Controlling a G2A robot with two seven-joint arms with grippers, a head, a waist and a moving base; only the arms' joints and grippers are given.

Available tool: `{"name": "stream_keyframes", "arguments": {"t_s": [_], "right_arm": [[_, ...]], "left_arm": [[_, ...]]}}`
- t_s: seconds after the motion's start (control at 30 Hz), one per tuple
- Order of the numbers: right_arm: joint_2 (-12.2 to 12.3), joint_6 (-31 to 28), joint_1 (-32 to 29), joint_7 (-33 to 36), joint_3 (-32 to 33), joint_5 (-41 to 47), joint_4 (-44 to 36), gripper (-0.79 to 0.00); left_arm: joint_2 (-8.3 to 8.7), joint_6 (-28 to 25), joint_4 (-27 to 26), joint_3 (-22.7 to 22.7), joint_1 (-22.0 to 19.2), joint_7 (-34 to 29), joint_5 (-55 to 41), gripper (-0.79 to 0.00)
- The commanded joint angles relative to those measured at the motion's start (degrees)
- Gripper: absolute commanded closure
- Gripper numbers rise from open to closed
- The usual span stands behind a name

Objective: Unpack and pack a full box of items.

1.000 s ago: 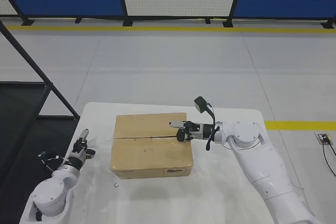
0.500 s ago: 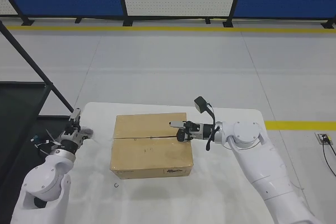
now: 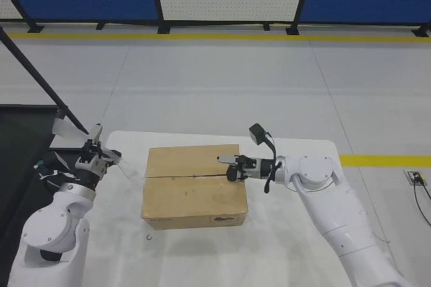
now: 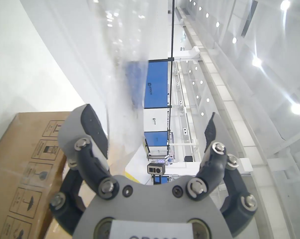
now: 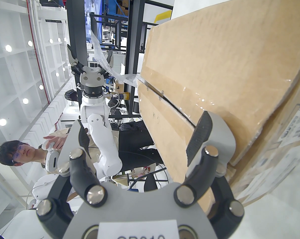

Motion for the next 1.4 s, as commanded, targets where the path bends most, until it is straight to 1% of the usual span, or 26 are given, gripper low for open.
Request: {"name": "stream_keyframes", "arguments": {"t_s": [0.0,0.23,0.53,0.7,0.9,1.07,1.13,1.37], "right_arm": [[0.0,0.0,0.0,0.0,0.0,0.0,0.0,-0.785],[0.0,0.0,0.0,0.0,0.0,0.0,0.0,-0.785],[0.0,0.0,0.0,0.0,0.0,0.0,0.0,-0.785],[0.0,0.0,0.0,0.0,0.0,0.0,0.0,-0.785],[0.0,0.0,0.0,0.0,0.0,0.0,0.0,-0.785],[0.0,0.0,0.0,0.0,0.0,0.0,0.0,-0.785],[0.0,0.0,0.0,0.0,0.0,0.0,0.0,-0.785],[0.0,0.0,0.0,0.0,0.0,0.0,0.0,-0.785]], "left_arm": [[0.02,0.0,-0.1,0.2,-0.4,-0.1,0.1,-0.785],[0.1,0.3,-1.1,1.9,-1.6,-1.0,1.5,-0.785],[0.11,0.0,-1.4,5.4,-2.3,-2.7,4.5,-0.785],[0.25,-1.9,-2.1,6.9,-1.9,-5.3,6.2,-0.785],[0.67,-4.8,-3.1,8.1,-0.5,-10.9,9.2,-0.785],[0.99,-6.2,-3.6,8.6,0.6,-14.0,11.3,-0.785],[1.09,-6.4,-3.7,8.8,0.9,-14.6,12.2,-0.785],[1.07,-5.8,-3.9,9.4,1.2,-13.3,12.7,-0.785]]}}
